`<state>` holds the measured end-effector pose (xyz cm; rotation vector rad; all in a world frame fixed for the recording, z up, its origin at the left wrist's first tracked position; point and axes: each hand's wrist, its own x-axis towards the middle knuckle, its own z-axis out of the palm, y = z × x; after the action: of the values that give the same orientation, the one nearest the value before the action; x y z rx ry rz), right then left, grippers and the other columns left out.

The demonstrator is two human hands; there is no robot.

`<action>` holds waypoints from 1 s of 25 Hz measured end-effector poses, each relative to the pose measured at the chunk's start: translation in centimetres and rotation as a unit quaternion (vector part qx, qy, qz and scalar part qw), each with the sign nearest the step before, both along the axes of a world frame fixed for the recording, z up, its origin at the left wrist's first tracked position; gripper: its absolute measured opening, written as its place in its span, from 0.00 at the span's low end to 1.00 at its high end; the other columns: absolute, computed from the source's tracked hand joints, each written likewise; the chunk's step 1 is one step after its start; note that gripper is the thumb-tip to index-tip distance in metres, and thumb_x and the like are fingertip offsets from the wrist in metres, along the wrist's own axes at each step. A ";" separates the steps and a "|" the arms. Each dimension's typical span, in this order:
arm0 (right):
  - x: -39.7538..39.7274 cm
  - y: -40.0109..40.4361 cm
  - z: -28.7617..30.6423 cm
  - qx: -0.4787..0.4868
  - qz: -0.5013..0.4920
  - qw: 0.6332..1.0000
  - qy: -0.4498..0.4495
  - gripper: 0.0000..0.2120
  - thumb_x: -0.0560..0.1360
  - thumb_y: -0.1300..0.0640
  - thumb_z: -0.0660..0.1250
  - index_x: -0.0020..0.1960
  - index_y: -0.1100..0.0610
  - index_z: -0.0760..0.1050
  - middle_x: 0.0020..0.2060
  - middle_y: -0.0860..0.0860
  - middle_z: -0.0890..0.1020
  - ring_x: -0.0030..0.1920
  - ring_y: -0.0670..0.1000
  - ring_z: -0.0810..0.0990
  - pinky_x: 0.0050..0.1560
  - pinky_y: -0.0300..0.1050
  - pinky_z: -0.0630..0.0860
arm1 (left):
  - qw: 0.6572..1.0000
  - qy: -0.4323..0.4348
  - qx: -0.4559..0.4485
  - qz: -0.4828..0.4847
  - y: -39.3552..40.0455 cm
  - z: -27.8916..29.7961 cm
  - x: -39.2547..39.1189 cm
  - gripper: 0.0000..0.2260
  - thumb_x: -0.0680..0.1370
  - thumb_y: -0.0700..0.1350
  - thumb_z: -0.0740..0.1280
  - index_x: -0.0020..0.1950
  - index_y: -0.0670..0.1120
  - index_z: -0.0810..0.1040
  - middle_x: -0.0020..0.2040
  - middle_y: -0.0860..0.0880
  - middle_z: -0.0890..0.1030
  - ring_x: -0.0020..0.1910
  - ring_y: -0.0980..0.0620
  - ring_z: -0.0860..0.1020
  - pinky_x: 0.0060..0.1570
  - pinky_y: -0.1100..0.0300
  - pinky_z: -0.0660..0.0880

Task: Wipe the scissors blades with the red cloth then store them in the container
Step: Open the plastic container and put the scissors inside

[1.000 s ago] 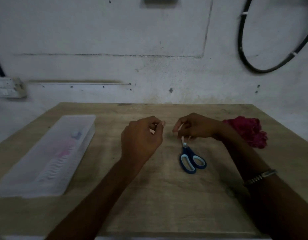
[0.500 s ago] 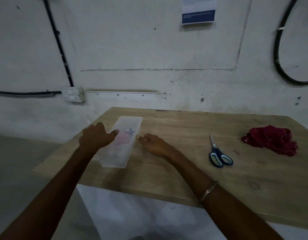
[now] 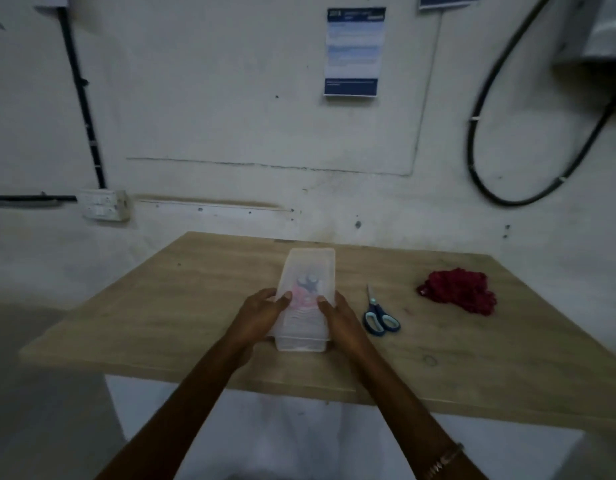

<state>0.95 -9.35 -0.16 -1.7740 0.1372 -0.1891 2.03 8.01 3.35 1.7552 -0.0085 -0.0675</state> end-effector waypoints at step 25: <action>-1.3 14.3 5.5 -0.075 0.057 0.991 -0.097 0.15 0.80 0.50 0.67 0.66 0.50 0.78 0.61 0.48 0.83 0.57 0.46 0.82 0.58 0.41 0.77 | 0.987 -0.033 0.027 0.158 13.9 -2.8 2.0 0.14 0.78 0.44 0.72 0.63 0.45 0.82 0.63 0.42 0.83 0.56 0.43 0.82 0.59 0.50 0.77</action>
<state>-0.38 4.91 5.30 -1.8961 -0.1208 -0.2955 4.00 21.88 0.56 1.7920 0.2254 0.2230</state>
